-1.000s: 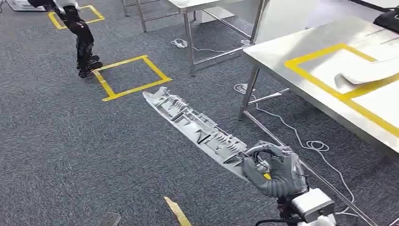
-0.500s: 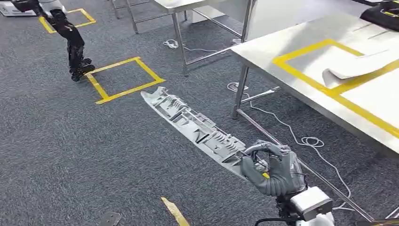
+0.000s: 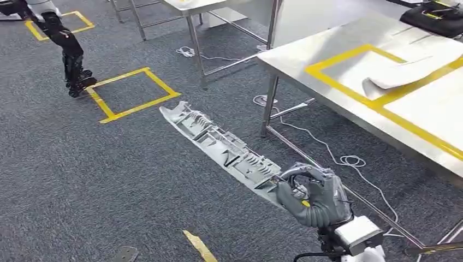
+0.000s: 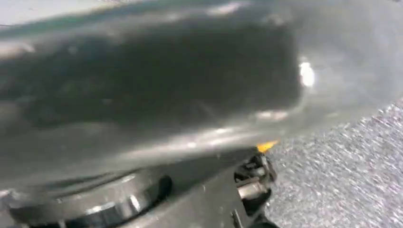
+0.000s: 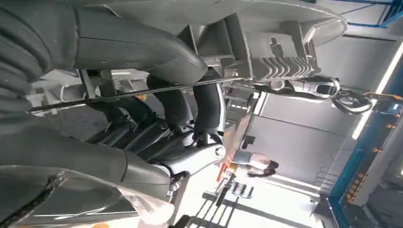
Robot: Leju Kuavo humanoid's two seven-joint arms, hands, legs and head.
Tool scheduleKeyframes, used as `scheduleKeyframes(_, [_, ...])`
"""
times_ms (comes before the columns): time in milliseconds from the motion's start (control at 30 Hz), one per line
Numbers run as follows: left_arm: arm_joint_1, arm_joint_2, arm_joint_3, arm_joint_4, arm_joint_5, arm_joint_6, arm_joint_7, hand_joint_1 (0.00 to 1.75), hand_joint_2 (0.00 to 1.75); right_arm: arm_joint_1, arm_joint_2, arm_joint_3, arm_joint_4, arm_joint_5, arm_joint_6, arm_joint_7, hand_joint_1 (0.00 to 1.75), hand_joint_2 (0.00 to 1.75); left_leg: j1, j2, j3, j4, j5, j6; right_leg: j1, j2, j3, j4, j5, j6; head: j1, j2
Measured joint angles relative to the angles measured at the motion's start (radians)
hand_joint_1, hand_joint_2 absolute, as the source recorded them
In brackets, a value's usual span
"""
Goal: Take the parts from the cabinet and place them on the table.
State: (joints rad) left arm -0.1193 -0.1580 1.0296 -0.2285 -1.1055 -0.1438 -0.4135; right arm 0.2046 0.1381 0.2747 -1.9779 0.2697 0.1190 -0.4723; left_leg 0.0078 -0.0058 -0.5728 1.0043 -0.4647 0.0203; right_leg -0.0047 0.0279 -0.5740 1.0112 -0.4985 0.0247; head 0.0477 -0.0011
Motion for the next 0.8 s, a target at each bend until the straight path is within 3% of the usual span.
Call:
scheduleKeyframes(33, [-0.002,0.001,0.0,0.0,0.0,0.0,0.0,0.0,0.0,0.0,0.0,0.0,0.0,0.0,0.0,0.0,1.75,1.75,-0.002,0.002,0.0,-0.002,0.001,0.004,0.0,-0.01,-0.012,0.028,-0.022,0.003,0.003,0.0])
scheduleKeyframes(133, [-0.001,0.001,0.0,0.0,0.003,0.0,0.0,0.0,0.0,0.0,0.0,0.0,0.0,-0.001,0.0,-0.001,1.75,1.75,-0.004,0.01,-0.002,-0.001,0.001,0.011,-0.001,-0.017,-0.118,0.257,-0.126,0.01,0.004,0.0])
scheduleKeyframes(167, [0.001,0.001,0.0,0.0,0.003,0.0,0.0,0.0,0.0,0.001,0.0,0.0,0.001,-0.001,0.0,-0.001,1.75,1.75,-0.004,0.013,-0.002,-0.001,0.001,0.011,-0.001,-0.018,-0.142,0.304,-0.137,0.012,0.004,0.0])
scheduleKeyframes(200, [0.001,0.001,0.0,0.0,0.003,0.0,0.0,0.0,0.0,0.002,0.0,0.0,0.002,-0.001,0.0,-0.001,1.75,1.75,-0.004,0.016,-0.002,-0.001,0.001,0.011,-0.003,-0.018,-0.143,0.304,-0.123,0.013,0.004,0.0])
scheduleKeyframes(233, [0.0,0.001,0.0,0.0,0.003,0.0,0.0,0.0,0.0,0.004,0.0,0.0,0.003,-0.001,0.0,0.0,1.75,1.75,-0.004,0.017,-0.002,0.0,0.0,0.011,-0.004,-0.019,-0.119,0.253,-0.085,0.014,0.004,0.0])
scheduleKeyframes(300, [0.0,0.0,0.0,0.0,0.003,0.0,0.0,0.0,0.0,0.003,0.0,0.0,0.003,-0.001,0.0,-0.001,1.75,1.75,-0.003,0.02,0.001,0.003,-0.002,0.007,-0.008,-0.033,-0.026,0.07,0.001,0.013,0.004,0.0])
scheduleKeyframes(333, [0.0,0.001,0.0,0.0,0.003,0.0,0.0,0.0,0.0,0.001,0.0,0.0,0.003,-0.001,0.0,-0.001,1.75,1.75,-0.005,0.021,0.0,0.005,-0.005,0.002,-0.007,-0.052,0.002,0.009,-0.002,0.013,0.004,0.0])
scheduleKeyframes(367, [-0.001,0.001,0.0,0.0,0.003,0.0,0.0,0.0,0.0,0.0,0.0,0.001,0.003,-0.001,0.0,-0.001,1.75,1.75,-0.012,0.021,-0.005,0.014,-0.008,-0.003,-0.002,-0.051,0.017,-0.004,-0.003,0.006,0.005,0.0])
scheduleKeyframes(467, [0.001,0.0,0.0,0.0,0.003,-0.001,0.0,0.0,0.0,0.003,0.0,0.001,0.003,-0.001,0.0,-0.001,1.75,1.75,-0.008,0.03,-0.004,0.009,-0.002,-0.017,0.002,-0.041,0.009,0.003,0.0,-0.007,0.002,0.0])
scheduleKeyframes(533, [-0.001,0.0,-0.001,0.0,0.003,-0.002,0.0,0.0,0.0,0.002,0.0,0.001,0.003,-0.001,-0.002,-0.001,1.75,1.75,-0.005,0.023,-0.011,0.029,-0.026,-0.03,-0.005,-0.036,0.014,-0.006,0.007,-0.019,0.0,0.0])
scheduleKeyframes(567, [-0.001,0.0,-0.002,0.0,0.003,-0.002,0.0,0.0,0.0,0.0,0.0,0.001,0.003,-0.002,-0.001,-0.001,1.75,1.75,-0.005,0.019,-0.03,0.078,-0.059,-0.034,-0.005,-0.034,0.013,-0.006,0.007,-0.024,-0.004,0.0])
scheduleKeyframes(633, [0.001,0.0,-0.002,0.0,0.003,-0.003,0.0,0.0,0.0,-0.001,0.0,0.002,0.003,-0.002,-0.001,-0.002,1.75,1.75,-0.003,0.018,-0.097,0.231,-0.131,-0.037,-0.004,-0.03,0.013,-0.005,0.007,-0.029,-0.004,0.0])
scheduleKeyframes(667, [0.003,-0.001,-0.002,0.0,0.003,-0.004,0.0,0.0,0.0,0.0,0.0,0.002,0.003,-0.002,0.0,-0.002,1.75,1.75,-0.003,0.017,-0.125,0.292,-0.149,-0.038,-0.003,-0.026,0.013,-0.005,0.007,-0.03,-0.005,0.0])
scheduleKeyframes(700, [0.004,-0.002,-0.003,0.0,0.003,-0.004,0.0,0.0,0.0,0.001,0.0,0.002,0.003,-0.002,0.0,-0.002,1.75,1.75,-0.003,0.017,-0.132,0.306,-0.143,-0.038,-0.003,-0.021,0.014,-0.005,0.007,-0.03,-0.004,0.0])
scheduleKeyframes(733, [0.005,-0.003,-0.003,0.0,0.003,-0.004,0.0,0.0,0.0,0.001,0.0,0.002,0.003,-0.002,0.0,-0.002,1.75,1.75,-0.003,0.016,-0.119,0.278,-0.113,-0.036,-0.003,-0.016,0.014,-0.005,0.007,-0.03,-0.005,0.0])
scheduleKeyframes(800, [0.004,-0.002,-0.003,0.0,0.003,-0.005,0.0,0.0,0.0,0.0,0.0,0.002,0.003,-0.002,-0.001,-0.002,1.75,1.75,-0.002,0.013,-0.054,0.138,-0.028,-0.031,-0.003,-0.007,0.017,-0.005,0.006,-0.029,-0.005,0.0])
